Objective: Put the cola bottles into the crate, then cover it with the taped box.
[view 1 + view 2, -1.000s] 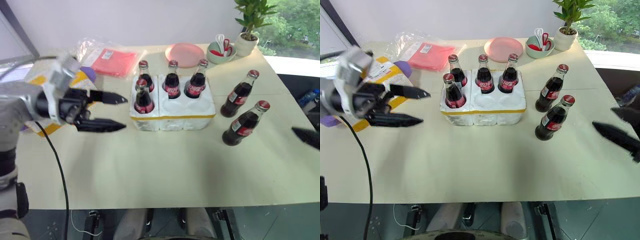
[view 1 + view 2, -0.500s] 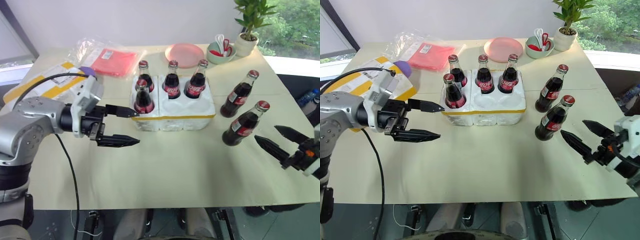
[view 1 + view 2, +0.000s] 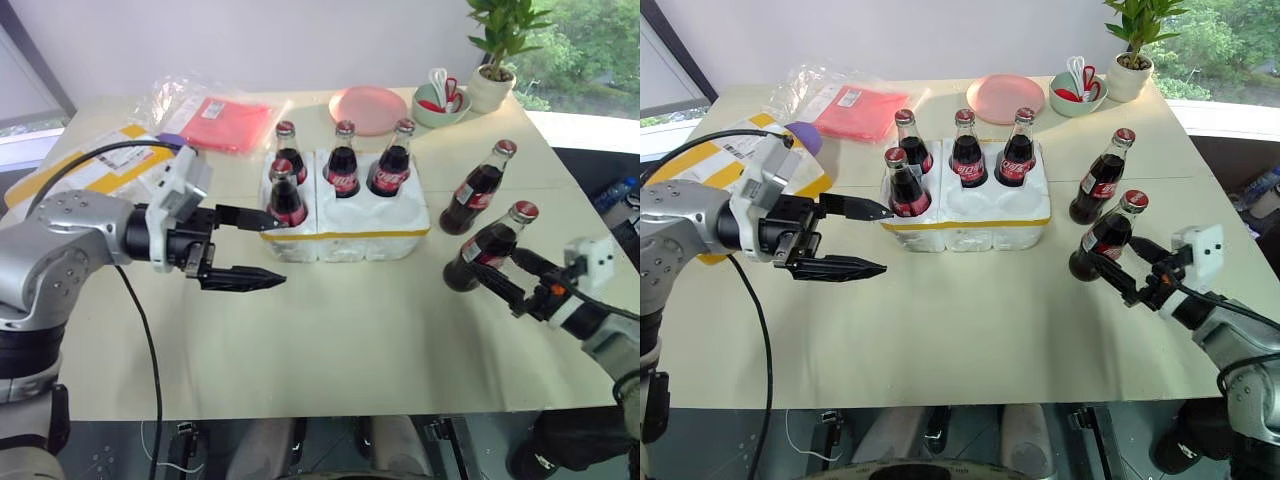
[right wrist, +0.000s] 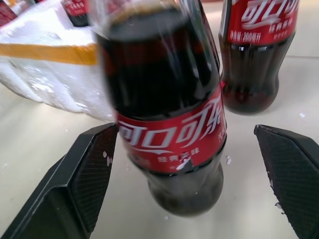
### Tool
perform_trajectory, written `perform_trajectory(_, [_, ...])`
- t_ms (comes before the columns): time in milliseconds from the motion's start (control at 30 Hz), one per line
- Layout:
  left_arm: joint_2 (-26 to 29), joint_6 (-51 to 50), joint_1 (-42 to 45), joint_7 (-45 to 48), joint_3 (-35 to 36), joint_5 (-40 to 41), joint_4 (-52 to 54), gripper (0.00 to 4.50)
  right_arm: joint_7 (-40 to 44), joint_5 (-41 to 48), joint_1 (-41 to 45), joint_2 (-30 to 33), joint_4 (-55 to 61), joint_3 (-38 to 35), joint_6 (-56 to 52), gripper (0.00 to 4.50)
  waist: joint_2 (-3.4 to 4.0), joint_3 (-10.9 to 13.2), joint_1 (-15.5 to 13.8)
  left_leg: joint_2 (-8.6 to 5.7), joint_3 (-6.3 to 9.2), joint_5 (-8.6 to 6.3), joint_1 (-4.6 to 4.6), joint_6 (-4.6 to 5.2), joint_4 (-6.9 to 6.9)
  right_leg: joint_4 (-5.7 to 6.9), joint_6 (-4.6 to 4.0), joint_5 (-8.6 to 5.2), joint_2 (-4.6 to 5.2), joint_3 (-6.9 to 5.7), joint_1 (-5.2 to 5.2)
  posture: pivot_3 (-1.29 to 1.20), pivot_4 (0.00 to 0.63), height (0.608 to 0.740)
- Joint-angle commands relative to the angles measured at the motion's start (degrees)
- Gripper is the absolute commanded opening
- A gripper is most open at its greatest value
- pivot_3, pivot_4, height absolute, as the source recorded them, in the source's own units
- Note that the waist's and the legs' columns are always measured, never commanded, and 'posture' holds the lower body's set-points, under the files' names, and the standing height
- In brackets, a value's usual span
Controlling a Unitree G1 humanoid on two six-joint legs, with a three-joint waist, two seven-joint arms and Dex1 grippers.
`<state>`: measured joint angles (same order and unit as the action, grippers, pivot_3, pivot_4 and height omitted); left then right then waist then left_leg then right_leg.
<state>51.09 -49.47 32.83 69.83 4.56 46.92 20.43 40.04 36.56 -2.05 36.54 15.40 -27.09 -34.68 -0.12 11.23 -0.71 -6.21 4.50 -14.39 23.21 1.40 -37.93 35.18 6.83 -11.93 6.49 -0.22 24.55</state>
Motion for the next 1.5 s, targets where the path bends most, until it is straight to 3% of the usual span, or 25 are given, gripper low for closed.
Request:
perform_trajectory(33, [0.3,0.9,1.3,0.0,0.1,0.5,1.0,4.47,-0.5,-1.0,2.6,-1.1,-2.0,2.1,2.3,4.50,0.00,0.0,0.0,0.00,0.00,0.00,0.00,0.00,0.00,0.00,0.03,0.01,0.00,0.00,0.00,0.00,0.150,0.740])
perform_trajectory(100, [0.4,0.9,1.4,0.0,0.1,0.5,1.0,4.47,-0.6,-1.3,3.5,-1.5,-2.9,2.8,2.8,4.50,0.00,0.0,0.0,0.00,0.00,0.00,0.00,0.00,0.00,0.00,0.03,0.02,-0.01,0.00,0.01,0.00,0.150,0.740])
perform_trajectory(267, [0.5,1.1,1.6,-0.3,0.1,0.4,0.6,4.50,0.7,3.6,3.9,-1.6,0.9,1.1,1.1,2.85,0.01,0.0,0.0,-0.01,0.01,0.00,0.02,0.00,0.00,0.00,0.05,0.03,-0.02,0.00,0.01,0.00,0.150,0.740])
perform_trajectory(433, [0.2,1.0,0.4,-1.2,0.6,0.7,1.2,4.50,0.6,14.9,7.7,1.5,6.3,-3.3,-4.5,2.87,0.13,0.1,0.1,0.00,0.02,0.00,0.07,0.00,0.04,0.03,0.06,0.04,-0.01,0.01,0.11,0.00,0.150,0.740])
perform_trajectory(567, [0.1,1.5,-0.3,-2.0,0.9,0.6,1.3,4.50,-3.4,26.5,17.7,3.8,6.3,-5.1,-9.7,2.87,0.19,0.1,0.4,-0.01,-0.04,0.00,0.10,0.00,0.04,0.01,0.05,0.04,0.04,0.03,0.17,0.00,0.150,0.740])
perform_trajectory(667, [-0.3,2.1,-0.4,-2.6,0.9,0.3,0.9,4.50,-5.4,29.8,28.1,3.8,4.3,-1.4,-11.5,2.87,0.18,0.1,0.4,0.05,-0.01,0.00,0.10,0.00,0.05,0.02,0.06,0.05,0.02,0.02,0.18,0.00,0.150,0.740])
perform_trajectory(833, [-0.7,2.8,-0.5,-3.7,1.2,0.4,0.9,4.50,-5.9,22.4,40.4,0.2,-1.8,9.6,-9.9,2.87,0.14,0.1,0.3,0.04,0.00,0.00,0.15,-0.01,0.12,0.01,0.06,0.05,0.04,0.02,0.24,0.00,0.150,0.740])
perform_trajectory(1000, [-0.5,3.0,-1.3,-4.8,2.3,0.6,1.6,4.50,-4.8,13.3,46.4,-4.3,-8.7,18.4,-6.8,2.87,0.14,0.1,0.1,-0.06,-0.01,0.01,0.26,-0.01,0.11,0.06,0.06,0.07,0.02,0.02,0.37,0.00,0.150,0.740])
perform_trajectory(1167, [-0.1,2.9,-2.4,-5.7,3.6,0.9,2.5,4.50,-0.9,3.0,47.2,-6.5,-15.2,26.8,-2.5,2.87,0.13,0.1,0.2,-0.09,-0.03,0.05,0.31,-0.09,0.12,0.10,0.07,0.07,0.02,0.01,0.49,0.00,0.150,0.740])
perform_trajectory(1500, [-0.2,2.8,-3.3,-7.0,4.6,1.3,3.5,4.50,1.8,-6.9,46.1,-11.0,-17.8,34.1,-0.5,2.87,0.13,0.1,0.9,-0.08,-0.03,0.08,0.33,-0.14,0.25,0.24,0.07,0.08,-0.01,0.01,0.65,0.00,0.150,0.740])
